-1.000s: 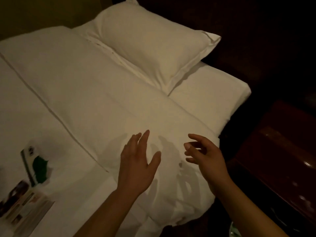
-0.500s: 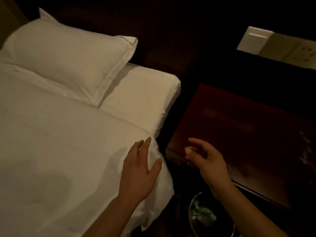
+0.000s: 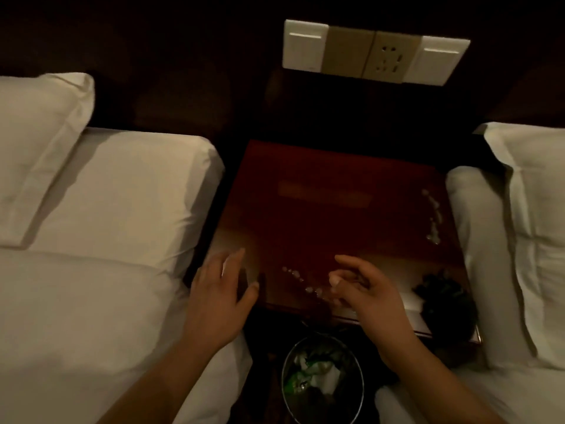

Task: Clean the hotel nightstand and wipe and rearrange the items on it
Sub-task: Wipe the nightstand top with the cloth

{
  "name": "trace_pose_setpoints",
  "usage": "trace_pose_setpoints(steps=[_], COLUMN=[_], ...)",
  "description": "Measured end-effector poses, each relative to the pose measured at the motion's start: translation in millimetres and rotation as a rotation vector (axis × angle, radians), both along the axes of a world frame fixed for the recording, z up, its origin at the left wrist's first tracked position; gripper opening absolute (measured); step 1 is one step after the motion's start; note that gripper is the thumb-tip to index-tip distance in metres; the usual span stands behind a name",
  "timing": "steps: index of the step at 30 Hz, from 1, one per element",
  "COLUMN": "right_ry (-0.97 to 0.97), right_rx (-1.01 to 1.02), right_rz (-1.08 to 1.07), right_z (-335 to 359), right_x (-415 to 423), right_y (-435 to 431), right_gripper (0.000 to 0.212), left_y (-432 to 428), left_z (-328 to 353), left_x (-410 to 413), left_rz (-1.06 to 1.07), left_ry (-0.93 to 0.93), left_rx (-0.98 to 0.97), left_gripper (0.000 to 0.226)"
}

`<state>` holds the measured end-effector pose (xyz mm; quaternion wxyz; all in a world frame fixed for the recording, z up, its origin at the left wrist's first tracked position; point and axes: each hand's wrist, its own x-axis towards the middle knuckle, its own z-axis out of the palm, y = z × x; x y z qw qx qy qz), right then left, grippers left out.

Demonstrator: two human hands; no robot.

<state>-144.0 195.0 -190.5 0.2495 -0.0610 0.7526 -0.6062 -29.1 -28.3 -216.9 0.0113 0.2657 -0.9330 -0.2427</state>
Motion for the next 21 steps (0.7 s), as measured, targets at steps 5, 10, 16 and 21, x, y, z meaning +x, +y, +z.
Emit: trace_pose_setpoints(steps=[5,10,16,21], right_ry=[0.254,0.643,0.465,0.695], right_rx=[0.272,1.041,1.171,1.005], right_rz=[-0.097,-0.159,-0.052,-0.112], right_z=[-20,-47,-89,-98], right_x=[-25,-55,-63,-79], right_y=[54,129,142,129], right_gripper=[0.034,0.057,0.045,0.027], left_y=[-15,-24,-23,-23], left_z=[-37,-72,-92,-91], left_x=[-56,-88,-92,-92], left_rz=[-0.190,-0.202,-0.178,-0.176], left_ry=[-0.091,-0.136,-0.124,-0.094], left_rx=[-0.190,-0.224,-0.322,-0.367], left_gripper=[0.070,0.053,0.059,0.059])
